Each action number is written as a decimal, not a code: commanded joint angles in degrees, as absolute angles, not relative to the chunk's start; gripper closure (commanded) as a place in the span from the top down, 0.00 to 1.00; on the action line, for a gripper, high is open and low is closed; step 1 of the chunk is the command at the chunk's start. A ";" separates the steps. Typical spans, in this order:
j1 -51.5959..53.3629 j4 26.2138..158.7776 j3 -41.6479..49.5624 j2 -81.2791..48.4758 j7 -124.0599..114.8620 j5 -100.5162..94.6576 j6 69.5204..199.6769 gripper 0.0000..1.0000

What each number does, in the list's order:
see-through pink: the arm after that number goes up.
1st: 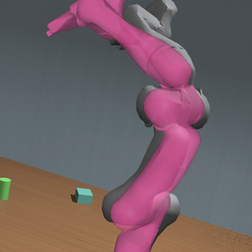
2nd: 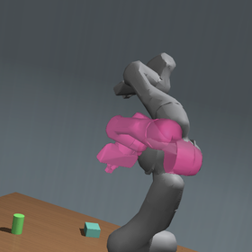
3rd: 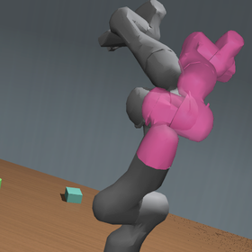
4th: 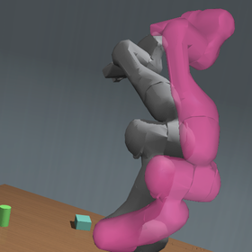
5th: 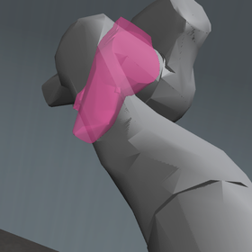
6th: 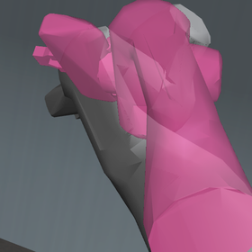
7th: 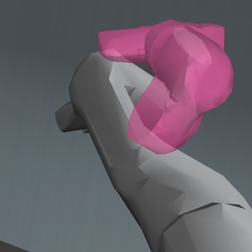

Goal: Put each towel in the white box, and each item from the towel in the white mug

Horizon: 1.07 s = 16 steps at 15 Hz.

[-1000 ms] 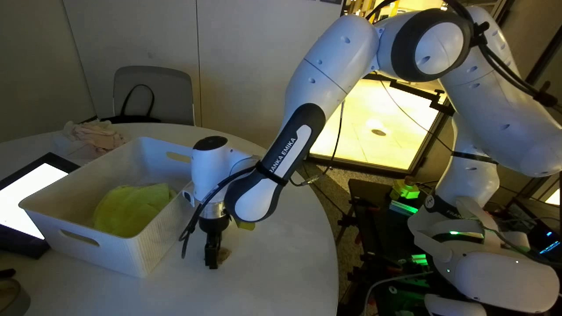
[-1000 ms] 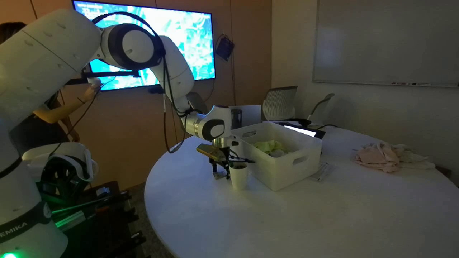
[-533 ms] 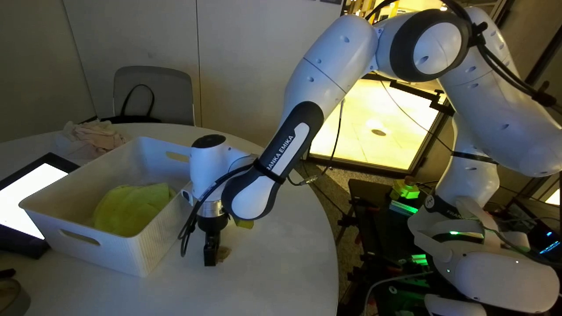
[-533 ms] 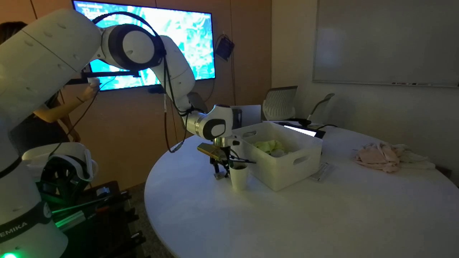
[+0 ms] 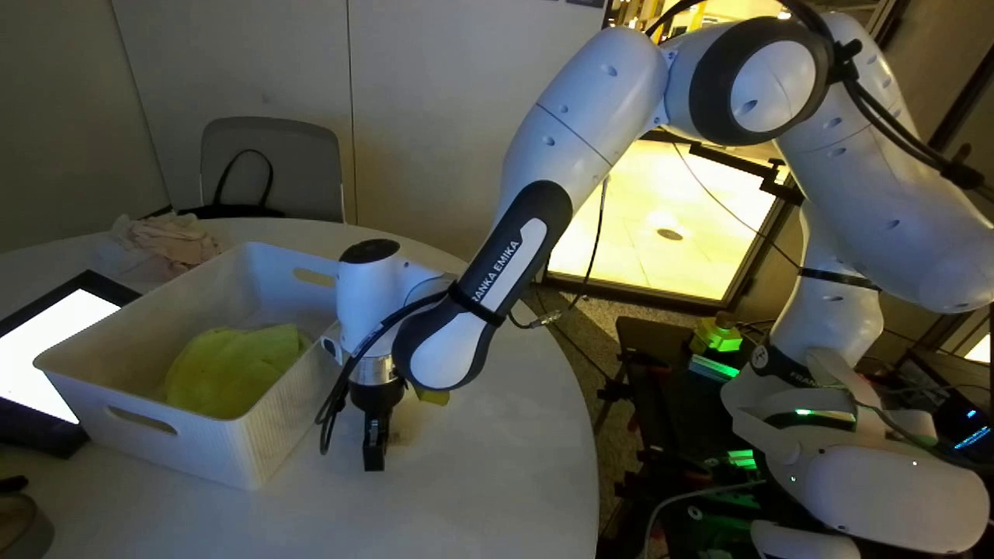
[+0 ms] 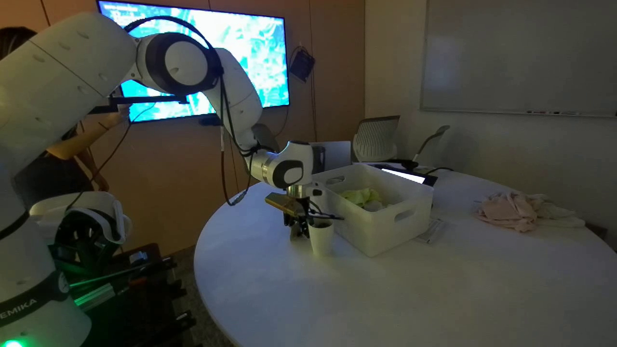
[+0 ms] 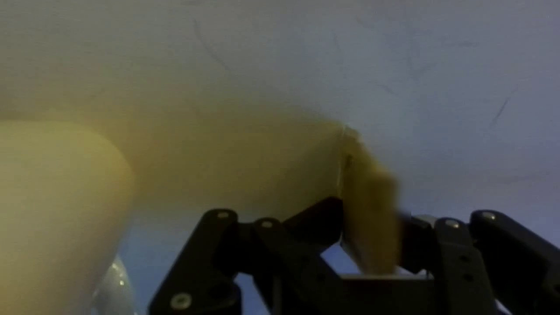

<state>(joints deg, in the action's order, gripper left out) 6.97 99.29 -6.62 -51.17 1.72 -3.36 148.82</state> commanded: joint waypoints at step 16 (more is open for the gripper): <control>11.76 110.35 -2.99 -37.21 0.89 -9.98 142.07 0.08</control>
